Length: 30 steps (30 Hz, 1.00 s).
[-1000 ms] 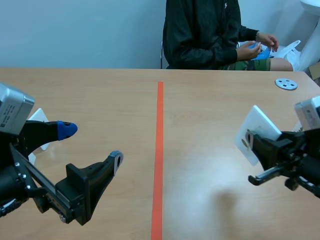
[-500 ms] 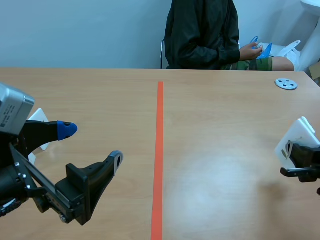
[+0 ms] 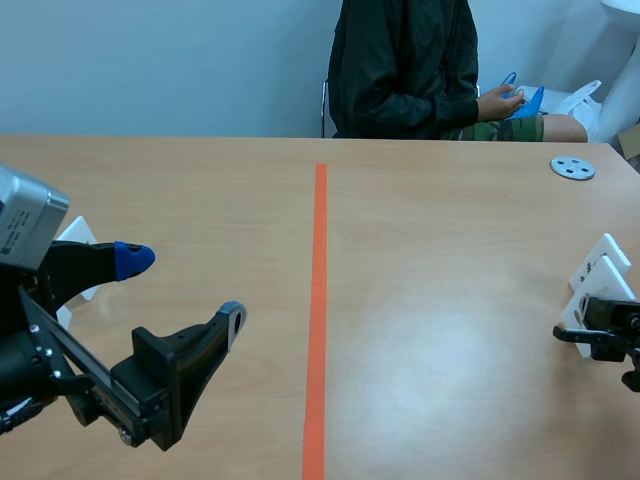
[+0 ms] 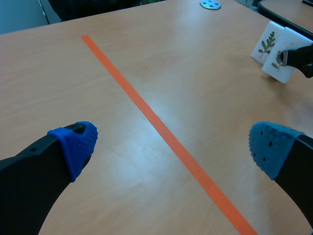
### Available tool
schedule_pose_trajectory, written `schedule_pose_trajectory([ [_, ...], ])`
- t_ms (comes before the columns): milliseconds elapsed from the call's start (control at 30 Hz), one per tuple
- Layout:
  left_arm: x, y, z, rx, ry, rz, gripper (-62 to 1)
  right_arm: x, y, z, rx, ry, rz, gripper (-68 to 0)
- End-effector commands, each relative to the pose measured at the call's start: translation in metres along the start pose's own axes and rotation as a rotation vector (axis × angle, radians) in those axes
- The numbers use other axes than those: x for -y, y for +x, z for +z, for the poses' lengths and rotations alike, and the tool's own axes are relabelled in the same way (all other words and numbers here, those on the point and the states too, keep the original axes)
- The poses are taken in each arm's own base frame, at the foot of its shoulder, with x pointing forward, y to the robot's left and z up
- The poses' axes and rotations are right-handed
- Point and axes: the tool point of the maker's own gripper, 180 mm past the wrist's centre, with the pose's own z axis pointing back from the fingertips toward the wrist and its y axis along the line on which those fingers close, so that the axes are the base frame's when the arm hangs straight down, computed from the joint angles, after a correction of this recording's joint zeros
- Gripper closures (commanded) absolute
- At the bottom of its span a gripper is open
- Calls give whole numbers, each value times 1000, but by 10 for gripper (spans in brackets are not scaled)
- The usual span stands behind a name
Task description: Sort the leaf by its shape. The table is split by an orange tape line. A compound leaf with several leaflets goes to the left side, a simple leaf with one blade goes to the right side. Return to the home posture when a red brick is placed on the table.
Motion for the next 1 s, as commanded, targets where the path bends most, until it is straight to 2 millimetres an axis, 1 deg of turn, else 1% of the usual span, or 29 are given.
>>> schedule_pose_trajectory([
  [0,-2,7,0,29,3,3,-623,8,20,-1,57,-32,23,-13],
  [133,-2,7,0,28,3,0,-623,17,17,0,51,-76,27,-13],
  [200,-2,7,0,28,3,0,-623,17,17,0,50,-76,27,-15],
  [333,-2,7,0,28,3,0,-623,17,16,0,48,-76,27,-54],
  [667,-2,7,0,28,3,0,-623,18,16,1,46,-77,42,-56],
  [700,-2,7,0,28,3,0,-623,18,15,1,45,-76,48,-65],
  [867,-2,7,0,28,3,0,-623,16,17,1,49,-63,53,-219],
  [967,-2,7,0,28,3,0,-623,15,21,1,64,-61,56,-286],
])
